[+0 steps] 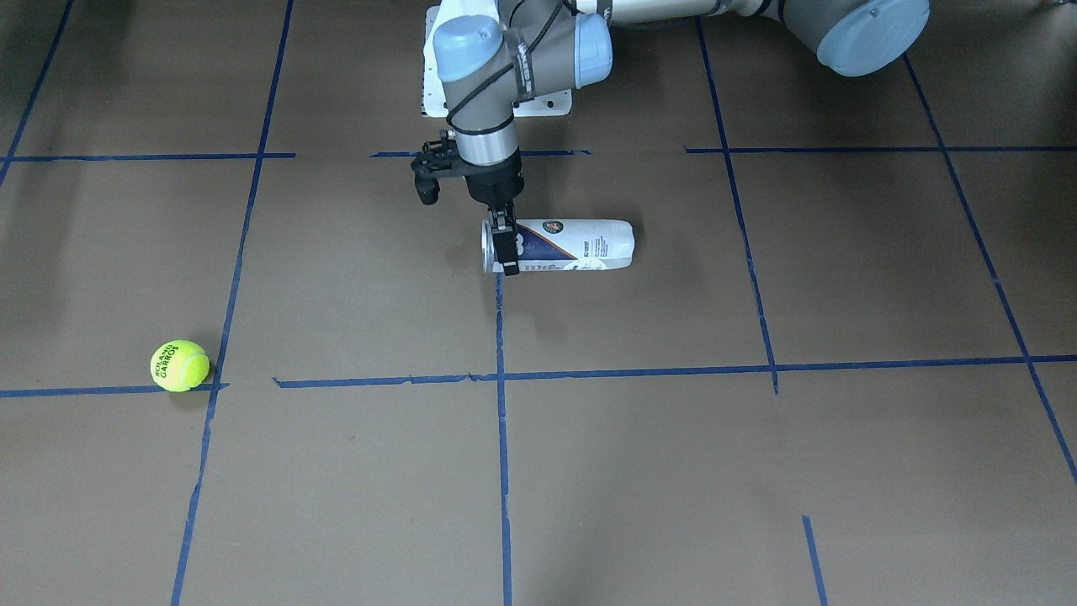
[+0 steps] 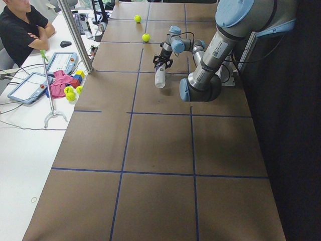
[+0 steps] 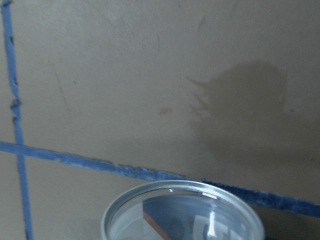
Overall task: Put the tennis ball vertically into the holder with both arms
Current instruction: 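Lift the can with the left gripper and tilt it upright, then swing the upright can with the left gripper toward the table center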
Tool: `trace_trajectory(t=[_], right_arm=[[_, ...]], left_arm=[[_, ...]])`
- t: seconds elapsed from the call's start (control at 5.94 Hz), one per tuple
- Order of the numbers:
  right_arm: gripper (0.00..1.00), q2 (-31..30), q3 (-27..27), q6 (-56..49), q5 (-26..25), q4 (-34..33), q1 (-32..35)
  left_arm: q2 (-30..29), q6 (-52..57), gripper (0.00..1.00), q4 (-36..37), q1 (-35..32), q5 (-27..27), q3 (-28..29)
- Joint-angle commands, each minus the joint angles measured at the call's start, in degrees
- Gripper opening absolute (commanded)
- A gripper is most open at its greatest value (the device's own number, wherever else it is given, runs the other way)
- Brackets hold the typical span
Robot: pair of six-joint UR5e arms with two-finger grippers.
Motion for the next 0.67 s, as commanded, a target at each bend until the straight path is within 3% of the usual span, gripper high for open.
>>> trace_trajectory(t=[0.0,0.51], right_arm=[[1.0,0.7,1.0,0.4,0.1,0.0,-0.1],[1.0,2.8,2.5,1.3,0.1,0.1,-0.1]], left_arm=[[1.5,-4.4,0.75,-7.7,-1.6,-0.2,-7.5],[4.8,-19.1,0.75,-39.0,-2.0,-0.4,-6.8]])
